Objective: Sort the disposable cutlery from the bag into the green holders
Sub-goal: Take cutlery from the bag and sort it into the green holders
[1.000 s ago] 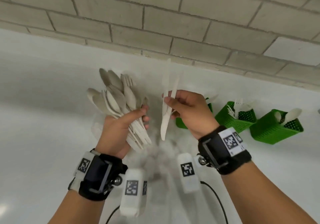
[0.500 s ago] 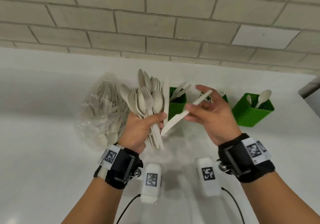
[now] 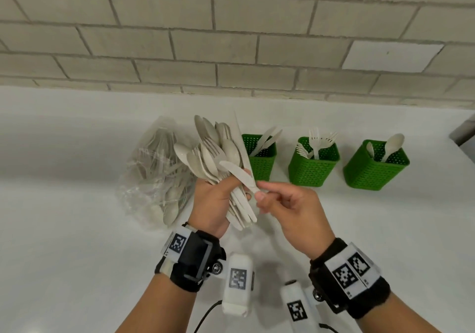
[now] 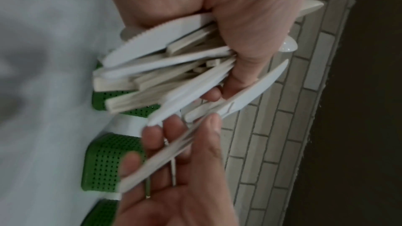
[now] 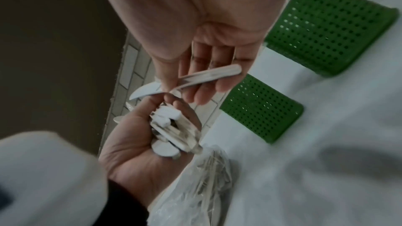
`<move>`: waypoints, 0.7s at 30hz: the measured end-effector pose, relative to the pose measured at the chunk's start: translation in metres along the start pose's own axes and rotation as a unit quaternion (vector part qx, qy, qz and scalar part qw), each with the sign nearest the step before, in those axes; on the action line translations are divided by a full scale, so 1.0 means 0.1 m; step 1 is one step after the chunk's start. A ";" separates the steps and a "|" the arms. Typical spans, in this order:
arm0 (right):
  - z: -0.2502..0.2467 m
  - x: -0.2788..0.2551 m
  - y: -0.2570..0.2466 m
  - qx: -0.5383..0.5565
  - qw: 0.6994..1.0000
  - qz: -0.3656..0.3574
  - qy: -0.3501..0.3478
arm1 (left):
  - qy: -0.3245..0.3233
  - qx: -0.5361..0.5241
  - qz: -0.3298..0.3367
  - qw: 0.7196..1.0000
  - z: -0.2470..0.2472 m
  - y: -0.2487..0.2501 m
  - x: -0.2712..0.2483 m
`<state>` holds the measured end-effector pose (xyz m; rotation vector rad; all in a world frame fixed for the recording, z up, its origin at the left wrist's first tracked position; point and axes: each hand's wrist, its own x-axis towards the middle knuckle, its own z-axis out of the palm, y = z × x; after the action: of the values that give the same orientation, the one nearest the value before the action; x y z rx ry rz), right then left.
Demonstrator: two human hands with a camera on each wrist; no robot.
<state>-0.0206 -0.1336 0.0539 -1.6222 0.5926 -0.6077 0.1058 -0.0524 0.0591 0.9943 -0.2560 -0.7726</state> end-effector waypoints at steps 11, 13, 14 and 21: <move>-0.05 0.44 -0.26 -0.081 0.996 -0.034 0.001 | -0.067 0.122 0.060 0.988 -0.09 0.02 0.03; -0.09 0.54 -0.33 -0.089 0.995 -0.033 0.030 | -0.048 0.076 0.016 0.996 -0.15 0.06 0.06; -0.12 0.63 -0.37 -0.078 0.994 -0.032 0.064 | -0.039 0.039 -0.011 0.998 -0.19 0.08 0.08; -0.15 1.20 -0.19 -0.243 0.965 0.044 0.092 | -0.070 -0.025 -0.086 0.994 -0.37 0.20 0.08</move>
<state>0.0575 -0.2234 0.0817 -1.9949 1.0059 -0.5781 0.1399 -0.0276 0.0545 0.9252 -0.2727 -1.0026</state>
